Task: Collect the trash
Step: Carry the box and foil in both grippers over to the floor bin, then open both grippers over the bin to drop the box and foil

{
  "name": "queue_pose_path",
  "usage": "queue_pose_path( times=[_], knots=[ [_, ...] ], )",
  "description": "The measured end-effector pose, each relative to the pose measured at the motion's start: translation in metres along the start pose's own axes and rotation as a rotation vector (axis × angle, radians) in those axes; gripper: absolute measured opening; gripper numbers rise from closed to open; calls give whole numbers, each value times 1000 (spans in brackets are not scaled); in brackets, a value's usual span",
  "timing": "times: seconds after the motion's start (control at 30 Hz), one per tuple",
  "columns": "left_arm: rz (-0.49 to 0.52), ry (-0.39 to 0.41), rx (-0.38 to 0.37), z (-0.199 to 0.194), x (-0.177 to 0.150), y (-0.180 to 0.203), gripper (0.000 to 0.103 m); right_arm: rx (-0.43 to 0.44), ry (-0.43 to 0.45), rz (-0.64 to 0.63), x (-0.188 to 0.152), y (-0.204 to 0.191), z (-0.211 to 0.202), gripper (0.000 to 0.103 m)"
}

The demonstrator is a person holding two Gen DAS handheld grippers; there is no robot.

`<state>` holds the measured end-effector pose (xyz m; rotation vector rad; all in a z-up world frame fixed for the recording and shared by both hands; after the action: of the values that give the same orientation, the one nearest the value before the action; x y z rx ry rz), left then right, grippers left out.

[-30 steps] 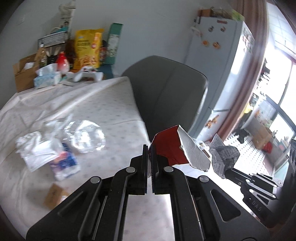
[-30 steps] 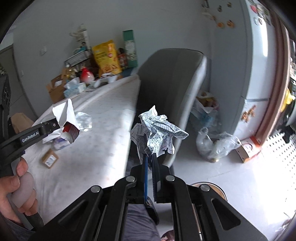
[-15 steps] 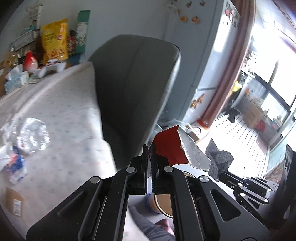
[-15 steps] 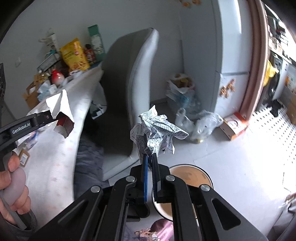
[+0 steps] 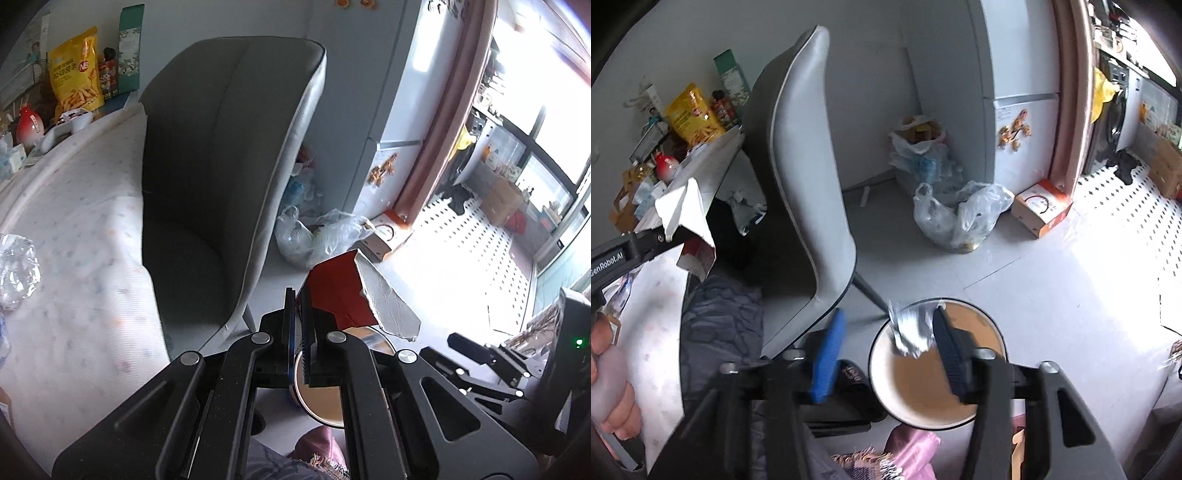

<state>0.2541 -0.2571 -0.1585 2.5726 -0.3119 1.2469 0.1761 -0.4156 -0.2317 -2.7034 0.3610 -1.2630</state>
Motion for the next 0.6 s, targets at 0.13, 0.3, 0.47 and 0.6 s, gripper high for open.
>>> queue_pose_path(
  times=[0.13, 0.3, 0.47, 0.6],
  knots=[
    [9, -22, -17, 9, -6, 10, 4, -33, 19, 29, 7, 19, -5, 50],
    [33, -58, -59, 24, -10, 38, 4, -97, 84, 73, 30, 51, -27, 59],
    [56, -94, -105, 38, -19, 69, 4, -188, 168, 113, 52, 87, -56, 75],
    [74, -143, -147, 51, -29, 92, 4, -221, 200, 156, 59, 106, -70, 77]
  ],
)
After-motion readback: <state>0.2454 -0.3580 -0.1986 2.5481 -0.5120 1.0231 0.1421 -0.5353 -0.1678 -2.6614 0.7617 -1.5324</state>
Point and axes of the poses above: each gripper's, at about its wrist camera, not at the fingertips, and z roughly the way its jaws point, y to its right, x to its top, the point moved 9 cm from there along z, roughly the way its jaws point, and after that the axes turned 12 degrees about y, right-handed, at the moved point
